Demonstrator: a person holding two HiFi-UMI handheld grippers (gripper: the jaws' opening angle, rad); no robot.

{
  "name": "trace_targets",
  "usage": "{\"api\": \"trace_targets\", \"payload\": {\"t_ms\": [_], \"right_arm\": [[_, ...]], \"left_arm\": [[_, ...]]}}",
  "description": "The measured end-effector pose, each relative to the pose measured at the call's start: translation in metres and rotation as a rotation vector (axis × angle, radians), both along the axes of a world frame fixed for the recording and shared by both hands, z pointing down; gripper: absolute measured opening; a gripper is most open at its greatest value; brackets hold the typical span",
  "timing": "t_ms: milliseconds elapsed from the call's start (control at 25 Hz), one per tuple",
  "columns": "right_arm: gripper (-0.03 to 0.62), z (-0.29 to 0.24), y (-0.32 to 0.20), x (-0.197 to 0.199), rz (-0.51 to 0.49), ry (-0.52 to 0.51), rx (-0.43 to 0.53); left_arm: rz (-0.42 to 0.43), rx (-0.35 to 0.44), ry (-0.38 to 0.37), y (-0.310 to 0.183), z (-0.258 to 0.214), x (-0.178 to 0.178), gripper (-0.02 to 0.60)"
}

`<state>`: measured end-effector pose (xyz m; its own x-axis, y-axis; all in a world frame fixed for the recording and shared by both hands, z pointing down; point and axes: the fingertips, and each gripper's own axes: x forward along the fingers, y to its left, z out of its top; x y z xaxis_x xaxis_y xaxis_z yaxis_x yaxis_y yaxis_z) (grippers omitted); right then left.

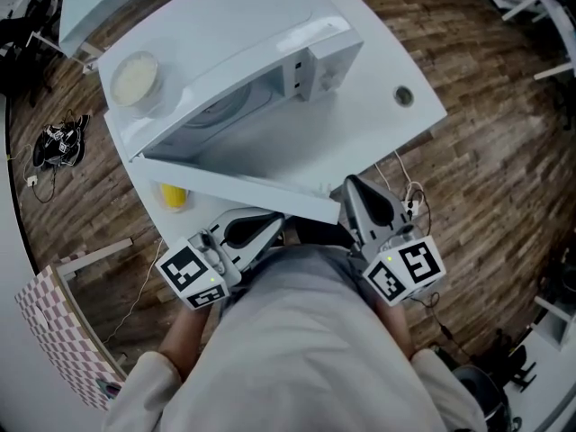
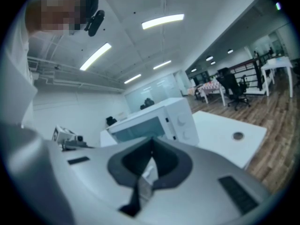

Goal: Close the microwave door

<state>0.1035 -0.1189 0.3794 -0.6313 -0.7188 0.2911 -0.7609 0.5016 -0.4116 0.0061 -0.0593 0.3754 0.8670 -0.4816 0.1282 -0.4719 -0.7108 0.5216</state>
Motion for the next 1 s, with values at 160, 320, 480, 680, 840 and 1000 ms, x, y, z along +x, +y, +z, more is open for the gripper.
{"api": "trace_targets", "payload": {"t_ms": [160,320,480,680,840,1000], "right_arm": [[0.023,-0.001,-0.006,-0.002,-0.015,-0.001,0.001],[0.022,-0.001,-0.013,-0.004,-0.028,-0.002,0.004],[0.021,-0.001,-0.019,-0.001,-0.042,-0.002,0.011],[0.023,-0.003,-0.026,0.002,-0.064,-0.005,0.016],[0.023,-0.001,-0.031,0.005,-0.088,-0.007,0.02],[0.021,-0.001,-0.038,0.006,-0.115,-0.013,0.029]], "left_arm": [[-0.014,-0.002,0.003,-0.006,-0.001,-0.001,0.016],[-0.022,-0.002,0.0,-0.012,-0.001,-0.001,0.015],[-0.034,0.002,-0.001,-0.017,0.0,0.002,0.015],[-0.063,0.006,0.001,-0.023,-0.002,0.005,0.016],[-0.093,0.012,0.0,-0.03,0.0,0.007,0.015],[-0.121,0.016,-0.006,-0.034,0.001,0.009,0.015]]}}
